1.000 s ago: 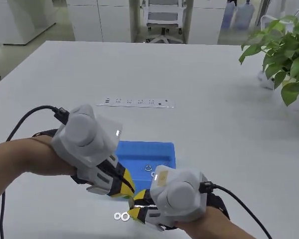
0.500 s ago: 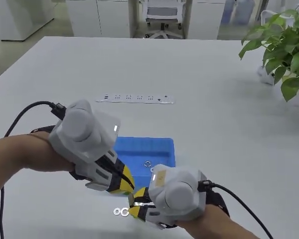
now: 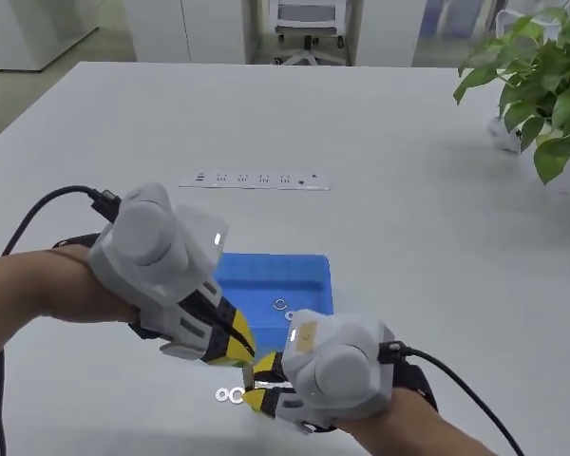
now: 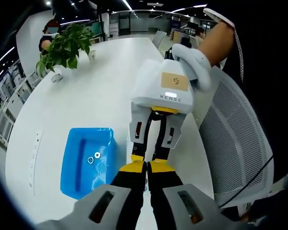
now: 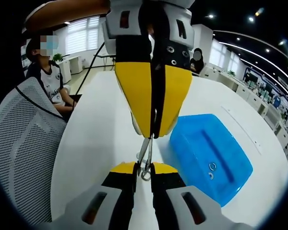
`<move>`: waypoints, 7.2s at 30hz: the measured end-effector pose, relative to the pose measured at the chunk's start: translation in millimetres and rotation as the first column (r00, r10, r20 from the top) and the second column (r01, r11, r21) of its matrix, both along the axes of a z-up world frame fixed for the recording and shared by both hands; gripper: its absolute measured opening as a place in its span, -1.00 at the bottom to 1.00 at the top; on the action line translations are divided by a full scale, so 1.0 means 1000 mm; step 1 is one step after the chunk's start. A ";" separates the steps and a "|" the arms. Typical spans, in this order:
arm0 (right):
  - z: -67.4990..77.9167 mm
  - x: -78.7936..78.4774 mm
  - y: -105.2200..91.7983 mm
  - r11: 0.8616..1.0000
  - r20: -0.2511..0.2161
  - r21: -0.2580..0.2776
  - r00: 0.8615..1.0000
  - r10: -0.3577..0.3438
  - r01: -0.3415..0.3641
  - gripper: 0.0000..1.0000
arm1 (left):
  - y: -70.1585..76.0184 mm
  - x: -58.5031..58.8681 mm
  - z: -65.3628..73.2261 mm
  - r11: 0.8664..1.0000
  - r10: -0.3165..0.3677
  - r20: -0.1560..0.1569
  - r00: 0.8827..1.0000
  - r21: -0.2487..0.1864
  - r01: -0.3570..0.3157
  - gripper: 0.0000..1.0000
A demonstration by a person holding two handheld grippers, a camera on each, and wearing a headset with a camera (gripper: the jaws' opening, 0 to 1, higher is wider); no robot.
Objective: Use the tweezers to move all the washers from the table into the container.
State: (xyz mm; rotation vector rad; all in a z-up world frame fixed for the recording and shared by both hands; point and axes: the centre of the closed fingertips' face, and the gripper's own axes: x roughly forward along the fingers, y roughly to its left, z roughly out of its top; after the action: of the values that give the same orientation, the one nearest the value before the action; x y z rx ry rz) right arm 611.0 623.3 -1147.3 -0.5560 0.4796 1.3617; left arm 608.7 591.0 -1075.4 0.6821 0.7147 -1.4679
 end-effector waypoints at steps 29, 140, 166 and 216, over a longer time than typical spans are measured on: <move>-0.003 0.005 -0.001 1.000 -0.031 -0.001 0.999 -0.026 0.026 -0.78 | -0.003 0.007 -0.001 1.000 0.018 0.001 1.000 -0.018 -0.018 -0.91; 0.042 0.094 -0.019 0.997 -0.037 -0.009 0.996 -0.077 0.077 -0.80 | -0.017 0.089 0.042 0.999 -0.038 0.043 0.998 -0.009 0.038 -0.90; 0.003 0.111 -0.014 0.997 -0.110 -0.039 0.991 -0.077 0.073 -0.79 | -0.013 0.108 0.004 1.000 -0.021 0.006 1.000 0.003 0.021 -0.90; 0.055 0.077 -0.014 0.997 -0.034 -0.007 0.997 -0.076 0.076 -0.78 | -0.012 0.071 0.055 1.000 -0.020 0.069 0.997 -0.010 0.021 -0.90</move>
State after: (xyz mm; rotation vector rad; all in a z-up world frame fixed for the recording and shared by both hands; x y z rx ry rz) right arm 688.2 609.0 -1092.2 -0.5145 0.5276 1.2994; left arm 679.9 579.4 -1020.0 0.7306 0.6483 -1.4591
